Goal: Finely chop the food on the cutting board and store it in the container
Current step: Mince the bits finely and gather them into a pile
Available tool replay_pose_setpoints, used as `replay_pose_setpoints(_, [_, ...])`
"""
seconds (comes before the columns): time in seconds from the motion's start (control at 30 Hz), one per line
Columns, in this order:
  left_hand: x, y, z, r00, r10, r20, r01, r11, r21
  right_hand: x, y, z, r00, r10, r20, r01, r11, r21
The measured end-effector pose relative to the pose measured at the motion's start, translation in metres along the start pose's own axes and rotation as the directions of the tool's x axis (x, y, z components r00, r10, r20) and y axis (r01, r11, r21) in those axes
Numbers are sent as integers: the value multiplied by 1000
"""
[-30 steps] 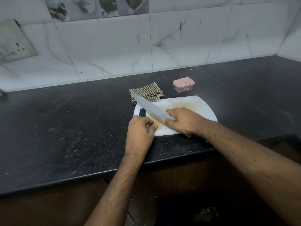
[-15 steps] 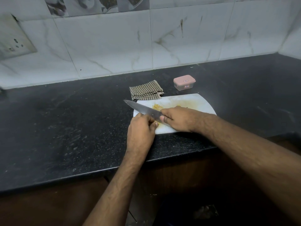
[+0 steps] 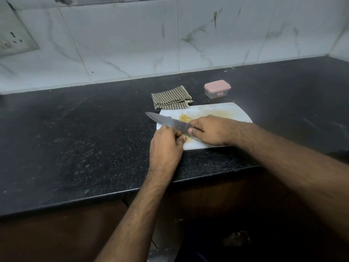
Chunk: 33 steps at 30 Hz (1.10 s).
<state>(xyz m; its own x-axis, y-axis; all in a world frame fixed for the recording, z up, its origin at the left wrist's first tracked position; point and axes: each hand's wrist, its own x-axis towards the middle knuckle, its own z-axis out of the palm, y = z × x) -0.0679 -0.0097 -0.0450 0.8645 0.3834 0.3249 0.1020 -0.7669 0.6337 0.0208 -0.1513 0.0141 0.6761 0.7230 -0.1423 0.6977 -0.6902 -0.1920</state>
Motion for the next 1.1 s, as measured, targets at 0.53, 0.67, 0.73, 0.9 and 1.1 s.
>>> replay_pose_setpoints(0.53, [-3, 1, -2, 1000, -22, 7, 23, 999, -48, 1, -9, 1, 999, 51, -4, -51, 998, 22])
replay_pose_setpoints(0.67, [-3, 0, -3, 999, -47, 6, 47, 995, -87, -3, -6, 2, 997, 72, -21, -70, 995, 69])
replay_pose_setpoints(0.73, [-3, 0, -4, 998, -66, 10, 67, 992, -103, -7, -7, 2, 996, 82, -37, -78, 993, 91])
replay_pose_setpoints(0.9, [-2, 0, -5, 996, -90, 20, 92, 988, -121, -14, -8, 3, 994, 74, -80, -63, 989, 136])
replay_pose_setpoints(1.1, [-2, 2, -5, 989, -143, 19, 144, 972, -186, -14, -4, 5, 995, 41, -86, -28, 989, 143])
